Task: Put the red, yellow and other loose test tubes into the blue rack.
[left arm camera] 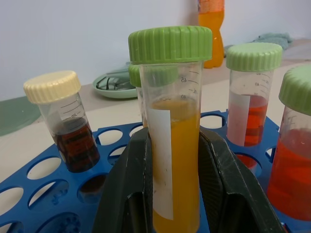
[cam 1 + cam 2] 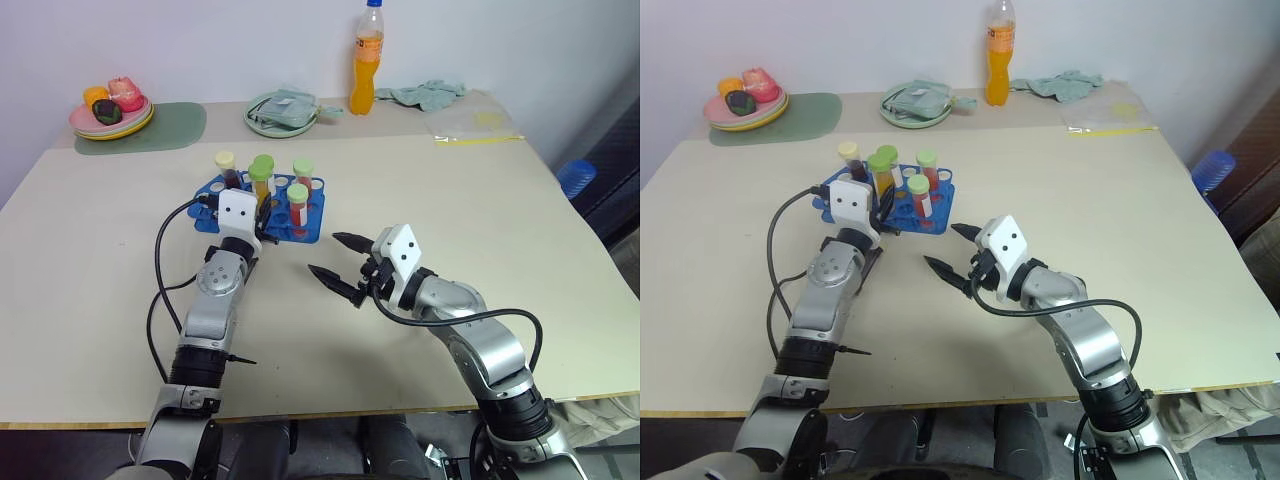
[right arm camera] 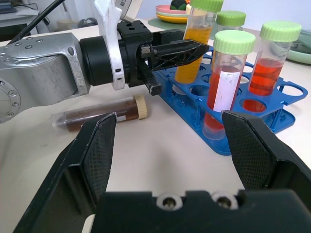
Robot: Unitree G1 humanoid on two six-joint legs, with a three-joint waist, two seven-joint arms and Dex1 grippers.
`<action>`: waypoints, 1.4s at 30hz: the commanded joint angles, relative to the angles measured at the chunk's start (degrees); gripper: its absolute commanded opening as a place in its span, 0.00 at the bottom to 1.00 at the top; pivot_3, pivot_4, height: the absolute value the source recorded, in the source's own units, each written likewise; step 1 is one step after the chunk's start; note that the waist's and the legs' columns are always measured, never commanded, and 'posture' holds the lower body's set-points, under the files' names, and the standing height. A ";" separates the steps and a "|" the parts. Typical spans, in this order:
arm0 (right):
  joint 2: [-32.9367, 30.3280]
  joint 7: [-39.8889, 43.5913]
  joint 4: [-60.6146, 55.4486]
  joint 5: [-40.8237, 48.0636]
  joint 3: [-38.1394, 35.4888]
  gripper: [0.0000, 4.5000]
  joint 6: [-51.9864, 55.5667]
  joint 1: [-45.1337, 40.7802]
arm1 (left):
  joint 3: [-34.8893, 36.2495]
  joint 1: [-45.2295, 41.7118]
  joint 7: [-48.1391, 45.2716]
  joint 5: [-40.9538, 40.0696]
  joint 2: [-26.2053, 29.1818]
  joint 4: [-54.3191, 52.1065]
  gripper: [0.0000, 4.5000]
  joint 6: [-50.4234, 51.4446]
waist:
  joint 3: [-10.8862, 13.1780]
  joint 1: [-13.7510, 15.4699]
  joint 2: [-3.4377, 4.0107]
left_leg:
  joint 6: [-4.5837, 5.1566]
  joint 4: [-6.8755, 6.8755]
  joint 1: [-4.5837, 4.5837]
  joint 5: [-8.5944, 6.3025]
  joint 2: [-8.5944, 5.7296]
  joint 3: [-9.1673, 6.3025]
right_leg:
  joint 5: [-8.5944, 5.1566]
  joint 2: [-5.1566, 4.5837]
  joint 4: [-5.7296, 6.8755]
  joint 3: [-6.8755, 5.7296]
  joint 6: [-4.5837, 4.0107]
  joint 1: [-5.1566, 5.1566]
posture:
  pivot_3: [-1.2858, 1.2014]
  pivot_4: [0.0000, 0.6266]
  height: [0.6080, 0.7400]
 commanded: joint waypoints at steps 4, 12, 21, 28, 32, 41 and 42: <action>0.41 0.05 -1.84 1.00 -0.80 0.85 -0.21 -0.69 | 1.87 0.06 0.03 -2.68 -0.31 -2.34 0.39 0.78 | 0.00 0.00 0.00 | 0.00 0.00 0.00 0.00 0.00 0.00 | 0.00 0.00 0.00 0.00 0.00 0.00 | 0.52 0.24 1.00; 0.06 0.26 -2.30 0.92 -0.76 0.85 -0.34 -0.44 | 5.52 3.62 -0.18 -7.48 1.48 -17.70 0.99 8.56 | 0.00 -0.22 0.00 | 0.00 0.00 0.00 0.00 0.01 -0.02 | 0.00 0.00 0.00 0.01 0.00 0.00 | 0.52 0.24 1.00; -5.03 4.42 -3.09 1.73 -2.25 0.85 -0.53 -2.83 | 8.19 6.25 -7.34 -20.66 21.01 -44.21 0.99 57.01 | 0.01 -0.24 0.02 | 0.01 -0.03 0.01 -0.01 0.04 -0.05 | -0.01 0.06 0.00 0.01 0.00 0.01 | 0.52 0.24 1.00; -4.63 6.71 -0.61 0.85 0.13 0.85 -2.17 -4.11 | -1.31 -8.74 -10.82 -28.21 34.54 -42.94 0.99 90.17 | 0.07 -0.20 -0.08 | 0.01 0.01 0.06 -0.01 0.03 -0.10 | -0.02 0.08 -0.01 -0.10 0.00 0.16 | 0.52 0.24 1.00; -3.57 7.95 0.42 0.70 2.13 0.85 -3.18 -4.78 | -9.89 -15.82 -8.13 -30.87 39.11 -30.47 0.99 90.95 | 0.06 -0.60 0.00 | 0.03 -0.19 0.45 -0.02 0.05 -0.05 | -0.04 0.09 -0.08 -0.02 0.00 0.40 | 0.52 0.24 1.00; -2.14 6.31 0.32 0.08 2.54 0.85 -2.96 -4.09 | -21.21 -28.26 -2.64 -41.36 36.41 -12.63 0.99 90.95 | 0.09 -0.14 -0.05 | 0.02 -0.15 0.46 -0.02 0.05 -0.17 | -0.04 0.04 -0.08 0.03 0.00 0.40 | 0.52 0.24 1.00; -1.78 5.73 0.02 0.11 2.39 0.85 -2.66 -3.73 | -22.09 -29.42 -1.67 -42.36 35.79 -10.51 0.99 90.95 | 0.09 -0.14 -0.06 | 0.01 -0.15 0.46 -0.02 0.05 -0.17 | -0.04 0.04 -0.07 0.04 0.00 0.39 | 0.52 0.24 1.00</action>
